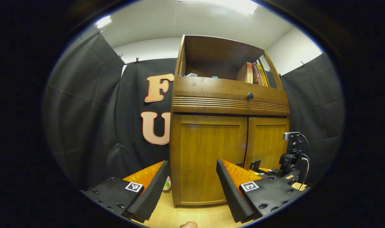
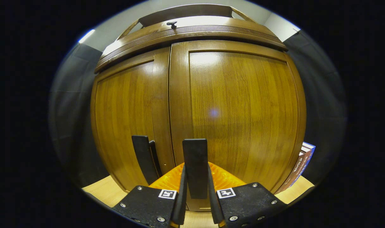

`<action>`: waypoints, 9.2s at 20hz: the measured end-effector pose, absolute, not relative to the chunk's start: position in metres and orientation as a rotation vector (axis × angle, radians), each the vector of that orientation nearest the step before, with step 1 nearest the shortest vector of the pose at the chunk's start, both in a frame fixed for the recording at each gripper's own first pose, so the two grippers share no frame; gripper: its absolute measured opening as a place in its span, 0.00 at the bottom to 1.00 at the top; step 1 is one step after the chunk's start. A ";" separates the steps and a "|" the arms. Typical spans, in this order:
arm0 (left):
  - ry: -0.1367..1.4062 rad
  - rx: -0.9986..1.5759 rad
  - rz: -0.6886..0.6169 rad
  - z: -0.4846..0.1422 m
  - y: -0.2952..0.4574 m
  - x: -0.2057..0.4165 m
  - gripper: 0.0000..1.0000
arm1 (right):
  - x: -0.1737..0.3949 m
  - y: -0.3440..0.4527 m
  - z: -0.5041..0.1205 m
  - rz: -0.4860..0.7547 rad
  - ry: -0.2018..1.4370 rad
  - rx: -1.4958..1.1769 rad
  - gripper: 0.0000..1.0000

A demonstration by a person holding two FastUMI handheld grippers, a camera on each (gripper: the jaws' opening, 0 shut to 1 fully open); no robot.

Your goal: Open the right door of the double-door shoe cabinet with the right hand, and open the left door with the left hand.

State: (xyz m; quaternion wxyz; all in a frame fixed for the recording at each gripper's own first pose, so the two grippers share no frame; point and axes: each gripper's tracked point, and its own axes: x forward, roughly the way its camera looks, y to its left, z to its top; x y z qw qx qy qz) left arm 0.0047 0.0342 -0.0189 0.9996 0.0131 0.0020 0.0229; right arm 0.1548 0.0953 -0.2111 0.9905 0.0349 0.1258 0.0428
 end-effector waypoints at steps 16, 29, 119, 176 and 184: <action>0.015 0.015 0.006 -0.019 0.017 -0.019 0.97 | 0.080 0.075 -0.195 0.172 0.262 0.073 0.31; 0.006 0.014 -0.003 -0.014 0.012 -0.031 0.96 | 0.032 0.042 -0.179 0.177 0.255 0.074 0.30; 0.069 0.047 -0.049 -0.071 -0.052 0.003 0.95 | -0.102 -0.168 -0.109 -0.249 0.122 -0.078 0.07; 0.219 0.050 -0.221 -0.170 -0.074 0.027 0.32 | -0.075 -0.028 -0.127 0.030 0.121 -0.066 0.75; 0.198 0.062 -0.198 -0.161 -0.035 -0.014 0.30 | -0.079 -0.014 -0.127 0.052 0.126 -0.067 0.84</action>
